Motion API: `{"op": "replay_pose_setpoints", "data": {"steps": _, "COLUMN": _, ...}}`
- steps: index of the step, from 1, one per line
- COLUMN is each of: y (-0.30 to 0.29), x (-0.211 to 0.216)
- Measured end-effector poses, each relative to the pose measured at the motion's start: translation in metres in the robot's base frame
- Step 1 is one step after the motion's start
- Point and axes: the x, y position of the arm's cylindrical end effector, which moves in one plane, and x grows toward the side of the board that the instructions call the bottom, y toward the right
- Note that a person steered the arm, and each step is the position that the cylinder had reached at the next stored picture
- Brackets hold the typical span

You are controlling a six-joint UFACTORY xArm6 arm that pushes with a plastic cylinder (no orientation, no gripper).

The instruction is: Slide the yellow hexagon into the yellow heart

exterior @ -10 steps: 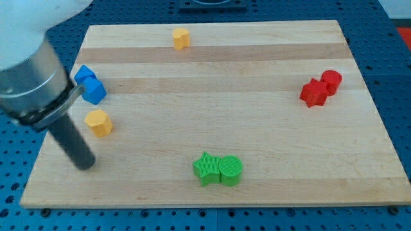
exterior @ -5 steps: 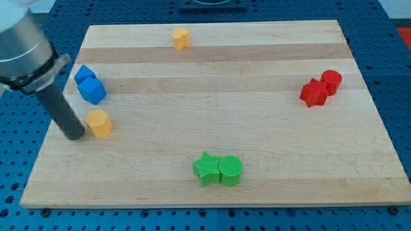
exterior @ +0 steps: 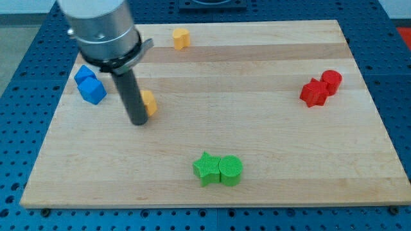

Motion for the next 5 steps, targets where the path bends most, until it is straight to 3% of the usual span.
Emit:
{"op": "replay_pose_setpoints", "data": {"steps": 3, "y": 0.076, "x": -0.084}}
{"op": "replay_pose_setpoints", "data": {"steps": 4, "y": 0.071, "x": -0.057}}
{"op": "replay_pose_setpoints", "data": {"steps": 5, "y": -0.002, "x": 0.02}}
